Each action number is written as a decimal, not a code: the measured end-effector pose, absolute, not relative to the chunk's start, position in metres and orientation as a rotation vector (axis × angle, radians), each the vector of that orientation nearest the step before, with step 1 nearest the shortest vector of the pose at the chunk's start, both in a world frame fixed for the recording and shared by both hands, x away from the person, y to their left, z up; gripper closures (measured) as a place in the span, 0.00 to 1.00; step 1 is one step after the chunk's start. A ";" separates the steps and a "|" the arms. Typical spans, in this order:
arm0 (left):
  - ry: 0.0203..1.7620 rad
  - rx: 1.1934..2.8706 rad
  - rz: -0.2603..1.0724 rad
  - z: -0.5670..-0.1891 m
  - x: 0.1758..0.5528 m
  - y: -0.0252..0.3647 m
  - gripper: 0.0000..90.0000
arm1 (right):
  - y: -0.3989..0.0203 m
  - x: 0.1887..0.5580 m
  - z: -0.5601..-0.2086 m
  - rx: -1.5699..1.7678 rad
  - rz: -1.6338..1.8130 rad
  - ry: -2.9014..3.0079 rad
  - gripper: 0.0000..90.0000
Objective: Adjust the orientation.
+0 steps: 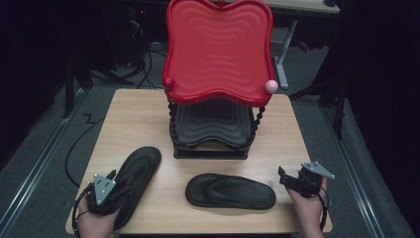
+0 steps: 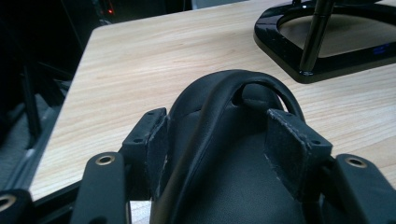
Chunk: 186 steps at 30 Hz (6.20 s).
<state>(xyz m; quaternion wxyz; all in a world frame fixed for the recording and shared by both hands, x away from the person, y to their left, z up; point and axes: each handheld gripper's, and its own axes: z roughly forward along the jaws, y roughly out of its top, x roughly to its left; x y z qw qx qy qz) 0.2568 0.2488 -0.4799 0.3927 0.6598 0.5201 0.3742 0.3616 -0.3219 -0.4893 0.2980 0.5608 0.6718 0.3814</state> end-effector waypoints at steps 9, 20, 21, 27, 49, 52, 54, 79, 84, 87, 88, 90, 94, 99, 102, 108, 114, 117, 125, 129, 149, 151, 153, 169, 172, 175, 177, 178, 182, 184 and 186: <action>1.308 1.677 0.906 -0.480 0.265 0.250 0.44 | -0.325 0.349 -0.488 1.482 1.050 1.819 0.02; 1.395 1.679 0.828 -0.485 0.263 0.276 0.47 | -0.331 0.348 -0.493 1.559 1.073 1.802 0.06; 1.395 1.679 0.828 -0.485 0.263 0.276 0.48 | -0.331 0.347 -0.493 1.568 1.078 1.799 0.06; 1.393 1.739 0.796 -0.490 0.266 0.277 0.57 | -0.326 0.351 -0.495 1.563 1.075 1.825 0.08; 1.541 1.657 0.867 -0.490 0.291 0.257 0.84 | -0.321 0.352 -0.499 1.586 1.096 1.848 0.11; 1.530 1.663 0.862 -0.491 0.292 0.258 0.81 | -0.320 0.352 -0.500 1.576 1.096 1.855 0.11; 1.515 1.662 0.859 -0.492 0.294 0.259 0.67 | -0.319 0.351 -0.500 1.570 1.094 1.861 0.11; 1.323 1.615 0.808 -0.478 0.249 0.242 0.82 | -0.275 0.343 -0.478 1.360 1.204 1.905 0.07; 1.279 1.567 0.776 -0.471 0.237 0.233 0.82 | -0.266 0.343 -0.475 1.312 1.216 1.917 0.07; 1.222 1.562 0.778 -0.466 0.230 0.222 0.82 | -0.266 0.343 -0.474 1.303 1.224 1.913 0.07; 1.207 1.565 0.772 -0.465 0.228 0.219 0.82 | -0.266 0.342 -0.473 1.307 1.229 1.910 0.09; 1.172 1.576 0.778 -0.463 0.226 0.213 0.82 | -0.267 0.340 -0.472 1.305 1.242 1.896 0.12; 1.096 1.580 0.784 -0.455 0.222 0.202 0.82 | -0.269 0.336 -0.469 1.293 1.286 1.886 0.16; 1.039 1.577 0.778 -0.451 0.220 0.192 0.82 | -0.268 0.331 -0.468 1.260 1.278 1.887 0.17; 0.989 1.573 0.784 -0.447 0.221 0.183 0.83 | -0.266 0.326 -0.467 1.237 1.287 1.891 0.21; 0.928 1.571 0.743 -0.442 0.223 0.172 0.83 | -0.259 0.315 -0.465 1.221 1.293 1.880 0.17; 0.868 1.567 0.743 -0.436 0.223 0.159 0.83 | -0.251 0.301 -0.460 1.166 1.300 1.870 0.16; 0.860 1.564 0.749 -0.434 0.227 0.154 0.83 | -0.248 0.296 -0.456 1.147 1.325 1.876 0.16; 0.858 1.584 0.760 -0.433 0.246 0.135 0.84 | -0.239 0.291 -0.446 1.133 1.363 1.876 0.17; 0.848 1.585 0.802 -0.430 0.252 0.125 0.84 | -0.234 0.289 -0.432 1.094 1.413 1.852 0.20; 0.900 1.507 0.930 -0.415 0.307 0.089 0.84 | -0.154 0.309 -0.395 0.948 1.603 1.906 0.30; 0.909 1.500 0.937 -0.414 0.311 0.088 0.84 | -0.145 0.312 -0.393 0.934 1.616 1.916 0.30; 0.918 1.492 0.944 -0.414 0.314 0.088 0.84 | -0.140 0.314 -0.392 0.927 1.619 1.922 0.31; 0.948 1.470 0.999 -0.414 0.335 0.078 0.84 | -0.118 0.341 -0.401 0.922 1.543 1.943 0.68; 0.952 1.467 0.998 -0.414 0.337 0.078 0.84 | -0.118 0.344 -0.402 0.933 1.530 1.934 0.72; 0.960 1.458 0.997 -0.415 0.343 0.076 0.84 | -0.117 0.348 -0.402 0.938 1.509 1.925 0.75; 0.966 1.457 0.995 -0.416 0.347 0.076 0.84 | -0.116 0.351 -0.403 0.934 1.497 1.918 0.78; 0.970 1.454 0.990 -0.417 0.348 0.076 0.84 | -0.115 0.353 -0.403 0.930 1.490 1.914 0.79; 0.978 1.453 0.990 -0.418 0.353 0.074 0.83 | -0.114 0.359 -0.406 0.935 1.461 1.909 0.82; 0.987 1.453 0.988 -0.420 0.358 0.073 0.83 | -0.113 0.362 -0.407 0.942 1.457 1.902 0.84; 0.989 1.455 0.990 -0.420 0.360 0.073 0.83 | -0.112 0.365 -0.409 0.945 1.449 1.896 0.84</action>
